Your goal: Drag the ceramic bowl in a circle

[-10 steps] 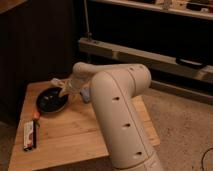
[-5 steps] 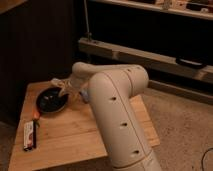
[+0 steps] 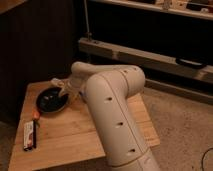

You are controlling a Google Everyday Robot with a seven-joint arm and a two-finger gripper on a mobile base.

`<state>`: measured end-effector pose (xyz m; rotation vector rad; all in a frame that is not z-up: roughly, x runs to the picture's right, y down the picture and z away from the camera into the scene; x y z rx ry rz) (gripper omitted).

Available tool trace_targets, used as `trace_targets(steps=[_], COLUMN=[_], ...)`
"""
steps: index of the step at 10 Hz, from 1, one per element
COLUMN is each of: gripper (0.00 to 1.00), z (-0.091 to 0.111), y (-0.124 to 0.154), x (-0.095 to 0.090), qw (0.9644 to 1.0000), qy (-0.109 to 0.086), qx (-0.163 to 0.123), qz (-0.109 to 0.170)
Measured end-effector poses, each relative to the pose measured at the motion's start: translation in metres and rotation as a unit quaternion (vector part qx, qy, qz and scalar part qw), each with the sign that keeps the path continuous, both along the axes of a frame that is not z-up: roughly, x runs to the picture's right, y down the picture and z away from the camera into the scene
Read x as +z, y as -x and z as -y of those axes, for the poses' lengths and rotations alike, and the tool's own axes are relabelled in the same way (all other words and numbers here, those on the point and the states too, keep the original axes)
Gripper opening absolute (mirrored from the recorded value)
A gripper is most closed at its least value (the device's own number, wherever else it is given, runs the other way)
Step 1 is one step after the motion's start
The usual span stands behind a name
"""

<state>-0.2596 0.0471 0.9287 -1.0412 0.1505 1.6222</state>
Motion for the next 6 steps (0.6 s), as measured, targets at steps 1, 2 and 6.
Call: trace_targets(steps=[1,2,6], gripper=[0.36,0.36,0.36], z=[-0.001,0.0002,-0.0076], y=[0.0002,-0.0008,0.0058], x=[0.0,0.0005,0.0054], qw=[1.0,1.0,0.9992], qy=[0.0,0.0,0.01], qx=[-0.001,-0.001,-0.027], qz=[0.0,-0.001,-0.026])
